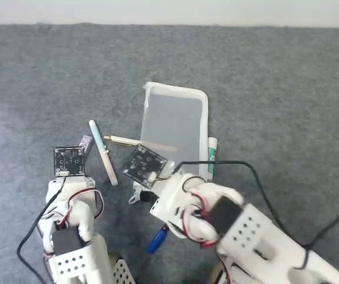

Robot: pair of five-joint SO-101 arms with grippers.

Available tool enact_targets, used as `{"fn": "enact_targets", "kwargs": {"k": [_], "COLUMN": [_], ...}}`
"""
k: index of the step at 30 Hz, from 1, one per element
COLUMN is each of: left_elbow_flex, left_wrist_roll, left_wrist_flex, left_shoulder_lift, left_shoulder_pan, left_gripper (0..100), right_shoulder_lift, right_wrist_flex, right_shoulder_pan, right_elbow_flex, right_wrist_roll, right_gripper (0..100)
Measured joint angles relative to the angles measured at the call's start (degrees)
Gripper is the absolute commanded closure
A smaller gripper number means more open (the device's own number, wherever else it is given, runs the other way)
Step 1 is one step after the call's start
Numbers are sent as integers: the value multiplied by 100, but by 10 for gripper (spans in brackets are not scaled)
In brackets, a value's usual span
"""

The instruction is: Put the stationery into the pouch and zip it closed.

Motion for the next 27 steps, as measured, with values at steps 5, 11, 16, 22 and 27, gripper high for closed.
{"fn": "enact_targets", "kwargs": {"k": [5,11,16,22,27], "left_elbow_flex": [0,0,0,0,0], "left_wrist_roll": [0,0,0,0,0], "left_wrist_flex": [0,0,0,0,0], "left_shoulder_lift": [0,0,0,0,0], "left_shoulder_pan": [0,0,0,0,0], "left_gripper": [988,988,988,988,988], "right_shoulder_lift": [862,1811,2163,2391,2567], "right_wrist_flex": [-62,-360,-422,-484,-721], "right_shoulder_pan": [-343,-422,-422,-404,-35], "right_elbow_flex": [0,0,0,0,0], "right_wrist_roll": [-79,-79,-79,-79,-79], "right_gripper": [861,861,861,861,861]}}
